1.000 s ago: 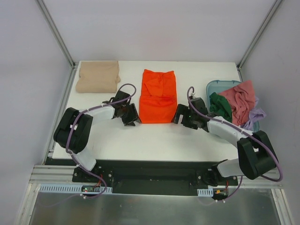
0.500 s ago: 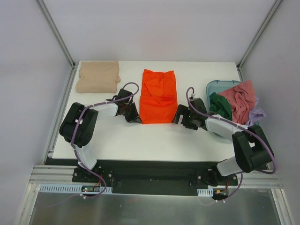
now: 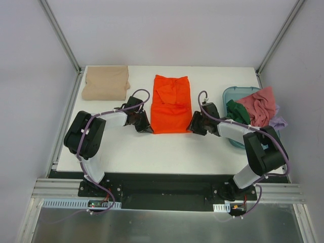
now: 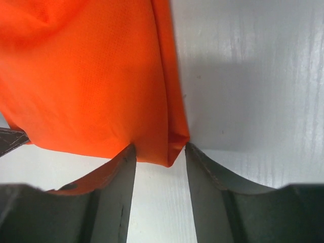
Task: Fold and stack the t-shirts
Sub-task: Grab one side of the 2/3 rectangular tshirt with both arms
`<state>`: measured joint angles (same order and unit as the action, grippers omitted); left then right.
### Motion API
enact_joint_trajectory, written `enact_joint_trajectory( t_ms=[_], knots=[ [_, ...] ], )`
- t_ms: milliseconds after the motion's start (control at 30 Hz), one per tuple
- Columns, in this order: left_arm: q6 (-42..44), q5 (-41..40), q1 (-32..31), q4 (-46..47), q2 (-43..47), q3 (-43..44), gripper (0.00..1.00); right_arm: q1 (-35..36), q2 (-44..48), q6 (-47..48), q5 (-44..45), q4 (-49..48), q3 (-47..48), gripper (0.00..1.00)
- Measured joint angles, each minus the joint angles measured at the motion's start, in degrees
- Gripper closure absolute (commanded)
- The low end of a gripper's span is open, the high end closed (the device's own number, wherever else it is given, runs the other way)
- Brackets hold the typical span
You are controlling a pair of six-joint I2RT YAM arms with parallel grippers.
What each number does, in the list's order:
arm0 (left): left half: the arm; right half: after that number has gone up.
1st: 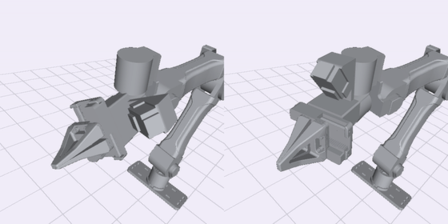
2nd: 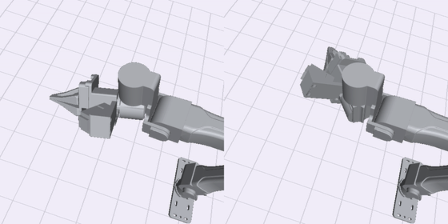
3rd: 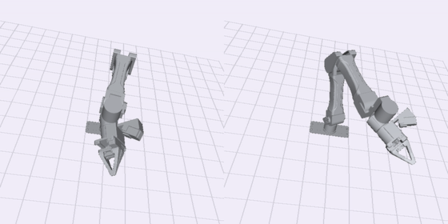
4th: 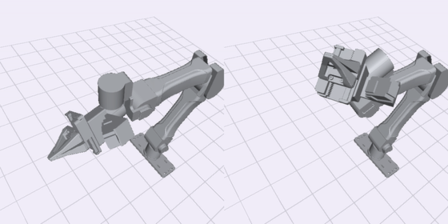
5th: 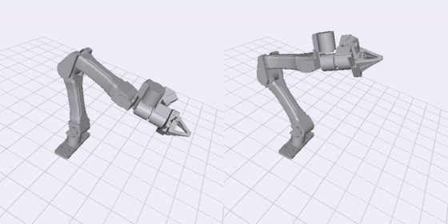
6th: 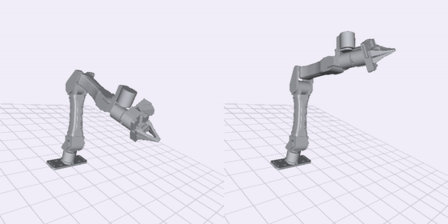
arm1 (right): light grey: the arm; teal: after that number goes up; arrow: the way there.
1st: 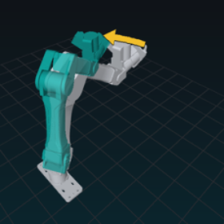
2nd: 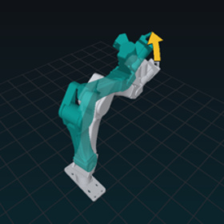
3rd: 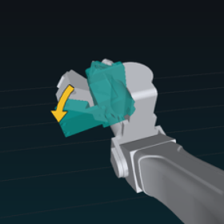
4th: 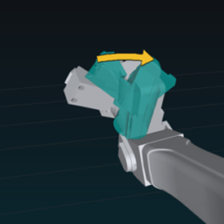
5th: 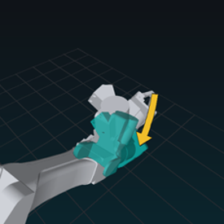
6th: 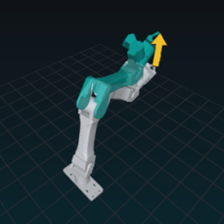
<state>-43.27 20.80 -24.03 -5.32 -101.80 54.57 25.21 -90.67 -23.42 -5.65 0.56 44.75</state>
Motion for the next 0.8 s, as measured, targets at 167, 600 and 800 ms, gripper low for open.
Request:
enact_joint_trajectory(
  t_ms=[167, 600, 800],
  knots=[
    [-0.22, -0.07, 0.00, 0.15, 0.13, -0.17, 1.00, -0.20, -0.66, -1.79, -0.98, -0.02, 0.00, 0.60],
    [-0.20, -0.66, -0.04, 0.35, 2.54, -2.49, 1.00, -0.24, -1.18, -1.55, -2.62, 0.42, -0.63, 0.99],
    [0.48, -2.27, -1.18, -1.49, 13.16, -8.02, 1.00, 0.35, 5.51, 1.66, -7.08, 5.31, -2.29, 0.99]
  ],
)
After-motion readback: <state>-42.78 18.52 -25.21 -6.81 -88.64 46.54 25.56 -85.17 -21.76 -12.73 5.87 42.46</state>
